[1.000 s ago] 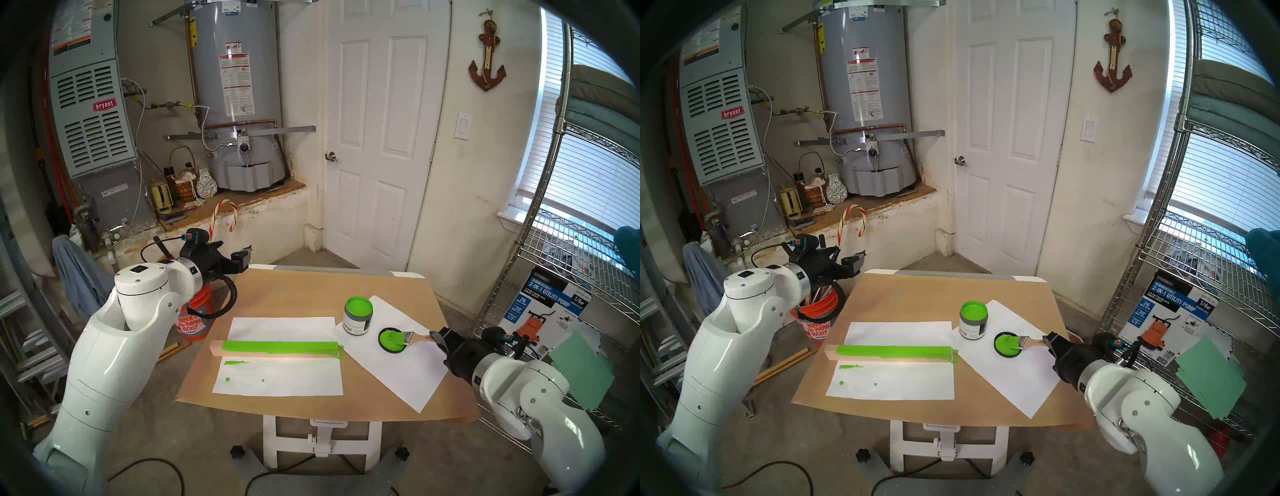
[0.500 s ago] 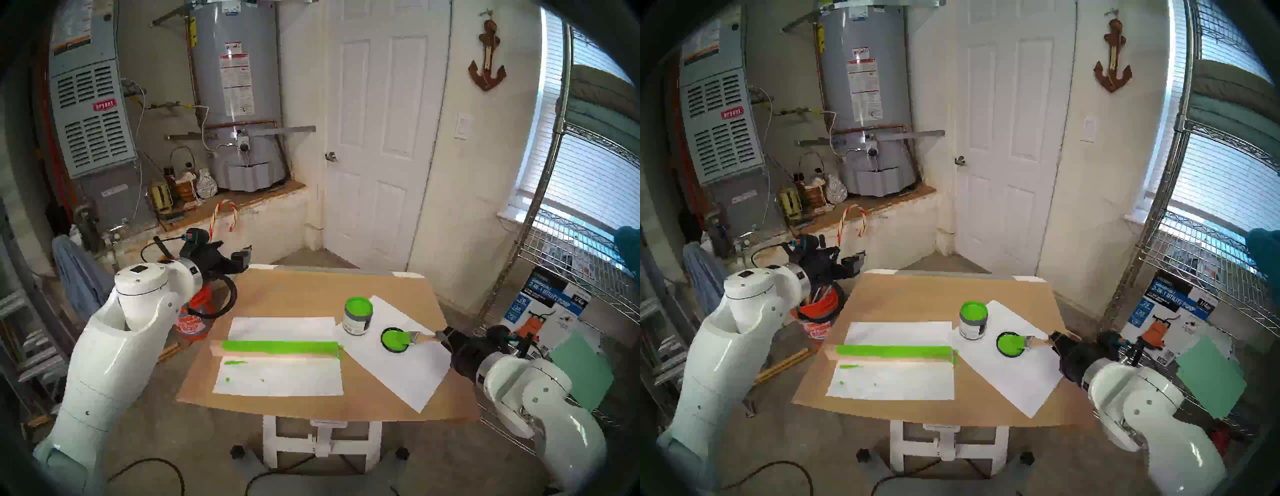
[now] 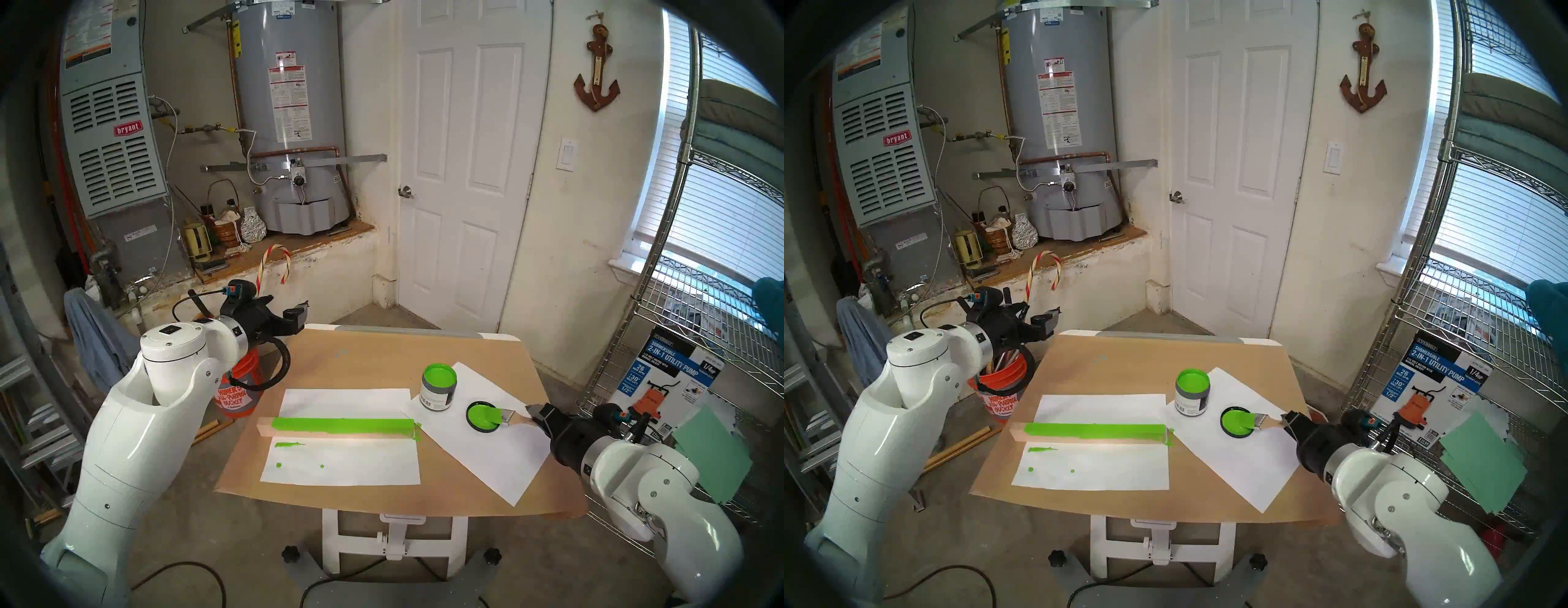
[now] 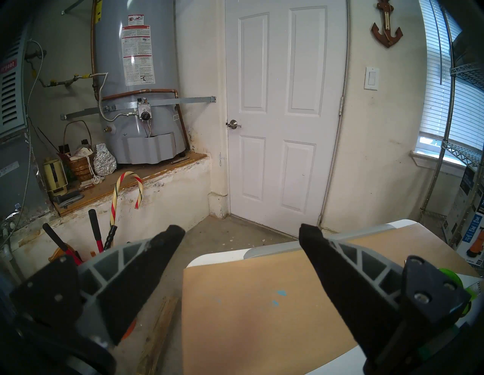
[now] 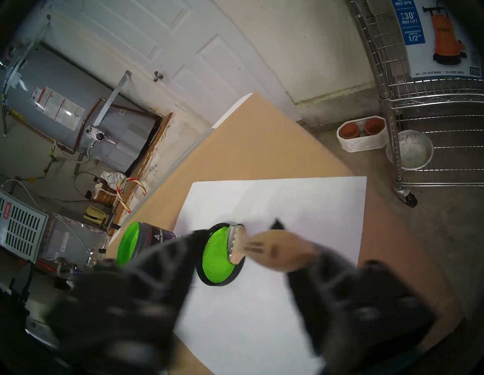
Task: Pick up brush, dip the brush into paint, and paint the wood
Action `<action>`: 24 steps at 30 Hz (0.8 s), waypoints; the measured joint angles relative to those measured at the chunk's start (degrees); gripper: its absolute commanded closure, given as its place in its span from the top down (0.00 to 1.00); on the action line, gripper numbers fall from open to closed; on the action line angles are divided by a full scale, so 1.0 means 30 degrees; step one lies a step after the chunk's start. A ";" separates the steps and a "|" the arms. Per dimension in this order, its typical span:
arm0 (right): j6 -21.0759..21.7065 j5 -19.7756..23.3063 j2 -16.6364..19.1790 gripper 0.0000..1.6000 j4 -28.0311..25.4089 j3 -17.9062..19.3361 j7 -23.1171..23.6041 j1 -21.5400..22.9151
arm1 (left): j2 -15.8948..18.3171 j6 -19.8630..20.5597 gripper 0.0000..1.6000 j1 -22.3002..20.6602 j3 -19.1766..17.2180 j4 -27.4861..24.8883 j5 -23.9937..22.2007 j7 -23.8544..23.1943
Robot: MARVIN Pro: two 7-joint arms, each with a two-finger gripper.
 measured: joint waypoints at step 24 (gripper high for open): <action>-0.0160 -0.0437 0.0075 1.00 0.0423 0.0341 0.0247 -0.0388 | 0.0000 0.0000 1.00 0.0000 0.0000 0.0003 0.0000 0.0000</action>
